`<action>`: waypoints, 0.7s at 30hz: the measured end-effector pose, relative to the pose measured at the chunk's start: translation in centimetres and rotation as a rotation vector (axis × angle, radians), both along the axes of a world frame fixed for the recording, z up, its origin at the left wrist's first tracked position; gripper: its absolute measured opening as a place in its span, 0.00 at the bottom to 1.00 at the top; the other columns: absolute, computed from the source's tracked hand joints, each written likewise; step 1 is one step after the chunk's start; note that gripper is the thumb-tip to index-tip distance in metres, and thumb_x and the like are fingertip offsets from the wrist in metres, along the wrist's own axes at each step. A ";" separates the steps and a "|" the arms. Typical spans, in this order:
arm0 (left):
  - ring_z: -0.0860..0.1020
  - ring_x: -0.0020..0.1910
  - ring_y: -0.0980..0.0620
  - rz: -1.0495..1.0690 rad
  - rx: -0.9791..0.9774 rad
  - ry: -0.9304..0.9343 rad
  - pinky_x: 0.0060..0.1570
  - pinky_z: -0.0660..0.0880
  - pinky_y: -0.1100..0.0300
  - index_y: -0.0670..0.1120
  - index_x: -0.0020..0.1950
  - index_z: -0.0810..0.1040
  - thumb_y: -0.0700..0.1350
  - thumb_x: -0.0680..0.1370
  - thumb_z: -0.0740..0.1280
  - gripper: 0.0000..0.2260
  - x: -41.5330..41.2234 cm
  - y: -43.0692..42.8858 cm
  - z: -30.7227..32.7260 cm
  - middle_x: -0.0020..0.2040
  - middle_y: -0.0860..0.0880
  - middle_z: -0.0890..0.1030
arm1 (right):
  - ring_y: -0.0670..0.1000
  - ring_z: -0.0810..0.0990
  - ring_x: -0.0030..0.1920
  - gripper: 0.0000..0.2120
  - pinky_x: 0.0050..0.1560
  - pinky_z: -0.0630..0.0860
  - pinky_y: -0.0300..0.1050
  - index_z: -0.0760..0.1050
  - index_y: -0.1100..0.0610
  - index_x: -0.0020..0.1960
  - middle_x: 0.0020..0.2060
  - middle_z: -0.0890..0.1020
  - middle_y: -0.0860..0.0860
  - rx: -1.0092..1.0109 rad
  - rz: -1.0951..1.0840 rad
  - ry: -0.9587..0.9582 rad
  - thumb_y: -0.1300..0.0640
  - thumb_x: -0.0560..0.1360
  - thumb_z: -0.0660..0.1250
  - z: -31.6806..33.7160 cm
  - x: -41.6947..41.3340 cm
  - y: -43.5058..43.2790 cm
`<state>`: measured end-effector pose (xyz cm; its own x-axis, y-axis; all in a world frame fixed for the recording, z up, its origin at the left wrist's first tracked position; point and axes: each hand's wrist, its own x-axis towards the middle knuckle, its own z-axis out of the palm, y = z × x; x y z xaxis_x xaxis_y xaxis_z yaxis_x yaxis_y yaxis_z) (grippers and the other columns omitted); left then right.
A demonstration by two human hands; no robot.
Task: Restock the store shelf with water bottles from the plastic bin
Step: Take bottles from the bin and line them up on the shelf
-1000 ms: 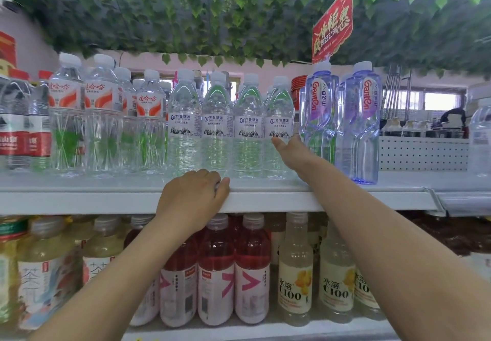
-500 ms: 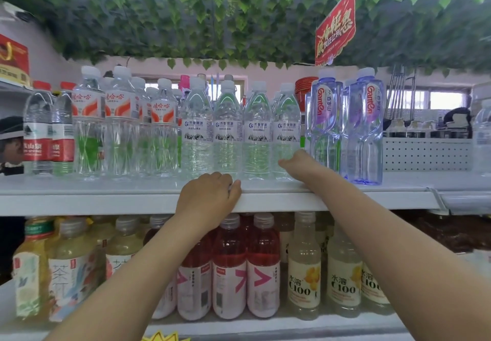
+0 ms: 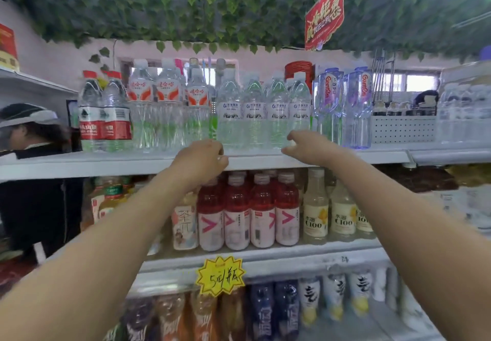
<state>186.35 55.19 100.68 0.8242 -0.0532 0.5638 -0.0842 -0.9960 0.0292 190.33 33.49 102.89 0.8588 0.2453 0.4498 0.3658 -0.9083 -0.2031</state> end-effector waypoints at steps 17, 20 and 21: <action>0.72 0.56 0.44 0.082 -0.001 0.092 0.54 0.72 0.49 0.43 0.62 0.70 0.53 0.79 0.56 0.17 -18.6 2.7 -3.7 0.59 0.43 0.74 | 0.59 0.73 0.61 0.22 0.60 0.71 0.52 0.66 0.62 0.67 0.63 0.73 0.59 -0.099 0.019 0.048 0.49 0.78 0.60 -5.3 -16.8 2.3; 0.72 0.58 0.42 0.125 -0.005 0.105 0.52 0.71 0.51 0.42 0.62 0.69 0.52 0.79 0.55 0.18 -22.0 1.0 -5.1 0.61 0.41 0.73 | 0.58 0.71 0.64 0.24 0.63 0.70 0.53 0.64 0.61 0.70 0.66 0.72 0.58 -0.121 0.060 0.055 0.49 0.78 0.60 -6.3 -18.9 0.2; 0.72 0.58 0.42 0.141 -0.019 0.113 0.52 0.71 0.51 0.42 0.62 0.69 0.51 0.79 0.56 0.17 -23.2 0.3 -5.8 0.61 0.41 0.73 | 0.59 0.71 0.64 0.24 0.63 0.70 0.52 0.64 0.61 0.70 0.66 0.71 0.59 -0.130 0.074 0.061 0.49 0.78 0.60 -6.8 -19.6 -0.4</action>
